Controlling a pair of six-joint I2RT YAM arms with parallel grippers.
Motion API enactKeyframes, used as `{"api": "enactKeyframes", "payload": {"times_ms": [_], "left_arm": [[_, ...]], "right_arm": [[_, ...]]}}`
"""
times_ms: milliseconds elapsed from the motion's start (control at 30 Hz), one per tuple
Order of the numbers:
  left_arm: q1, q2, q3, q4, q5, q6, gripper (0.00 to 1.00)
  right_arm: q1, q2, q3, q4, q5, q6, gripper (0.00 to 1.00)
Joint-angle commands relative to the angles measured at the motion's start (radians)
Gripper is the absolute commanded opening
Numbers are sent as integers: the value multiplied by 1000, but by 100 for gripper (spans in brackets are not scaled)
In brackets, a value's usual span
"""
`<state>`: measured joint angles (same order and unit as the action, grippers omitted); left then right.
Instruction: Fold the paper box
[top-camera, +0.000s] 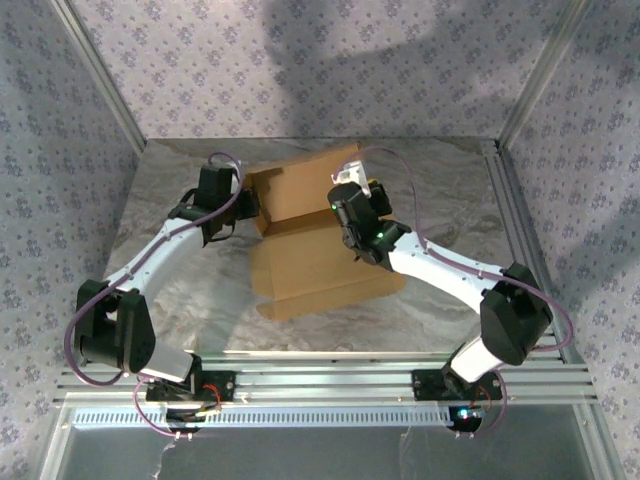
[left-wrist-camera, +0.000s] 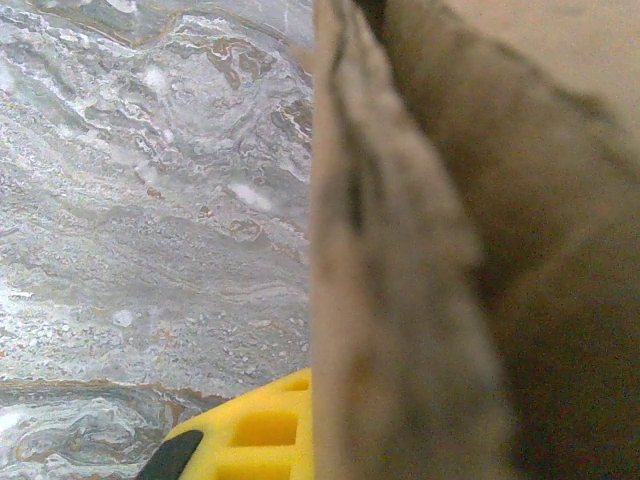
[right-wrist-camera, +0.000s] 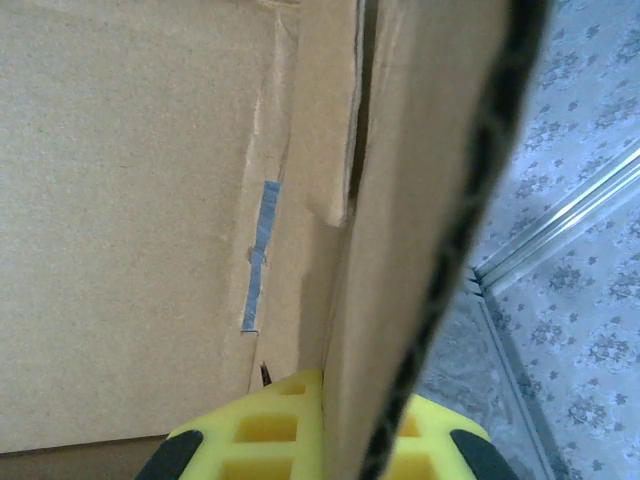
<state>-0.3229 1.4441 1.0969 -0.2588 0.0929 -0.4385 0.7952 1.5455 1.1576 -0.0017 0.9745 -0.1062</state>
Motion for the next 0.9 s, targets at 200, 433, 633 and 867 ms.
{"api": "enactKeyframes", "payload": {"times_ms": [200,433,633,867], "left_arm": [[-13,-19,40,16,24,-25,0],[9,-16,40,6,34,0,0],[45,-6,53,-3,77,46,0],[82,28,78,-8,194,133,0]], "right_arm": [[27,48,91,-25,97,-9,0],[-59,-88,200,-335,-515,47,67],[-349,-276,228,-490,-1472,18,84],[-708,-405,69,-212,-1898,216,80]]}}
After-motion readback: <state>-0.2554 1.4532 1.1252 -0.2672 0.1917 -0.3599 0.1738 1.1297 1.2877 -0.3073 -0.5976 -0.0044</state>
